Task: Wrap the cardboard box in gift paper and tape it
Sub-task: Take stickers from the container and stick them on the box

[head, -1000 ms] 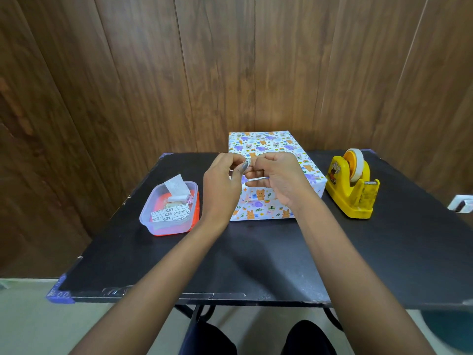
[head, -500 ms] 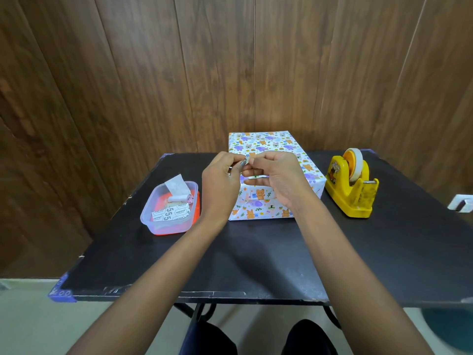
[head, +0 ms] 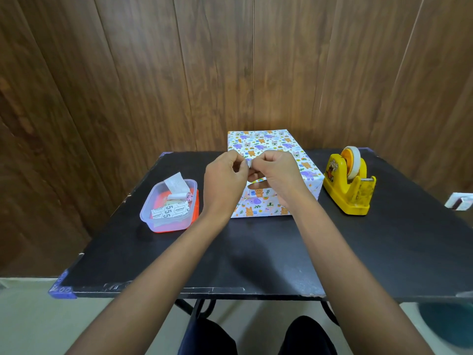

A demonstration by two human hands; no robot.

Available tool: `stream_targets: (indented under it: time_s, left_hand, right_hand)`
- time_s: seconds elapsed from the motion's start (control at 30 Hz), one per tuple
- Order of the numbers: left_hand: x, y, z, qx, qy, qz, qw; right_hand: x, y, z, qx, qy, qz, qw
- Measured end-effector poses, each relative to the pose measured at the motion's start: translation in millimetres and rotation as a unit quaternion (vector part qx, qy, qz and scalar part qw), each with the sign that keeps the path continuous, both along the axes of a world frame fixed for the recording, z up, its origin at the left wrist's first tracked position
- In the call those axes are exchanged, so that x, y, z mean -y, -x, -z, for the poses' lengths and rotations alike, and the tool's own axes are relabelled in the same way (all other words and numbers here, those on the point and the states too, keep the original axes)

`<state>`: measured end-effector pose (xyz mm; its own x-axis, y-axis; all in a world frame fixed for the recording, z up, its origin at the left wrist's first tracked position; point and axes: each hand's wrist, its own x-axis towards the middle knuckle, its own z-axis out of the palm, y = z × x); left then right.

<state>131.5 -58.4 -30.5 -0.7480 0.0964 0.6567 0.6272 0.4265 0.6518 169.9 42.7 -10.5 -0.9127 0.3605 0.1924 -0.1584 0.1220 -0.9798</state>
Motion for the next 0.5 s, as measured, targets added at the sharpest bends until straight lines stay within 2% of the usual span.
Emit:
stream_targets:
  time_s: [0.2,0.33,0.5]
  left_hand:
    - [4,-11,2,-0.012,-0.001,0.043,0.999]
    - [2,-17,-2,0.04,-0.043,0.051,0.997]
    - [0,-21,-3,0.075,-0.066,0.054,0.994]
  right_hand:
    - [-1,-11,-4,0.01,0.01,-0.005,1.0]
    - [0,-18,-3,0.0,0.051,-0.02,0.999]
    - [3,-26,-1,0.005,0.052,-0.03,0.998]
